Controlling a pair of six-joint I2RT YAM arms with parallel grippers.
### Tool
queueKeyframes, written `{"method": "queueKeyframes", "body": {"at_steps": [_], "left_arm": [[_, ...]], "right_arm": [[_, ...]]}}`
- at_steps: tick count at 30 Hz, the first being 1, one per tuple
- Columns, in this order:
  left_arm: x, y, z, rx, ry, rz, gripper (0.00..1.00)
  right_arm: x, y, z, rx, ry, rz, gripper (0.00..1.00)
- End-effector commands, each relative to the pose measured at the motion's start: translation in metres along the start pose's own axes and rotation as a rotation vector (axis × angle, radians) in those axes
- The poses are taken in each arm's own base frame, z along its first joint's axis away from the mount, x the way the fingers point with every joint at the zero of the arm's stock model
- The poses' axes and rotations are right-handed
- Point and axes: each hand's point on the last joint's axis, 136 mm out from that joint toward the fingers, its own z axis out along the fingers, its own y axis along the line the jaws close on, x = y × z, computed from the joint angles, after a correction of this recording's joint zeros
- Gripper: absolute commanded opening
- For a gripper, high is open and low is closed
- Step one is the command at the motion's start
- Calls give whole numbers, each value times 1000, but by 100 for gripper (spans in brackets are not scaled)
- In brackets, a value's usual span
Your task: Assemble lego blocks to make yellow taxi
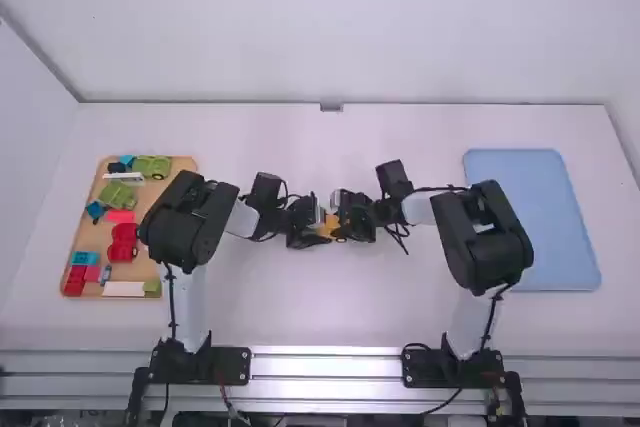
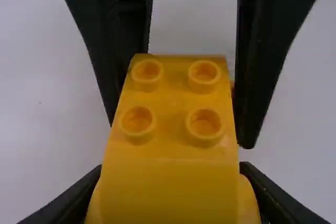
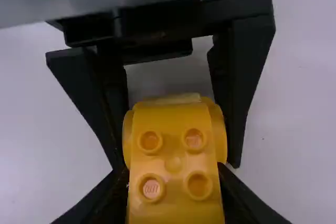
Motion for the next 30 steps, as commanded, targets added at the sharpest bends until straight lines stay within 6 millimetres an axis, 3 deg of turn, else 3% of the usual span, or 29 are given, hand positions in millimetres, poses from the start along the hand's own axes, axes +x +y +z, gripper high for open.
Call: {"method": "queueKeyframes", "body": {"at_steps": [1, 11, 15, 16, 19, 20, 21, 25, 30], "left_arm": [[29, -1, 0, -32, 100, -78, 13], [29, -2, 1, -31, 100, -77, 13], [29, -2, 1, -31, 100, -78, 15], [29, -2, 1, -30, 100, -78, 16], [29, -2, 1, -31, 100, -76, 24], [29, -1, 1, -31, 100, -76, 28], [28, -1, 1, -32, 99, -74, 37], [26, 2, 1, -36, 95, -68, 54], [24, 6, 1, -41, 90, -59, 60]], "right_arm": [[25, 7, -5, 7, 58, 59, 43], [-23, 4, -34, -24, -242, -112, 45], [-34, -4, -52, 8, -302, -141, 56], [-35, -6, -57, 23, -303, -144, 63], [-32, -13, -62, 52, -283, -117, 82], [-28, -16, -63, 65, -263, -94, 93], [-22, -20, -63, 80, -234, -54, 98], [0, -25, -62, 121, -130, 44, 98], [18, -20, -56, 147, -83, 82, 98]]}}
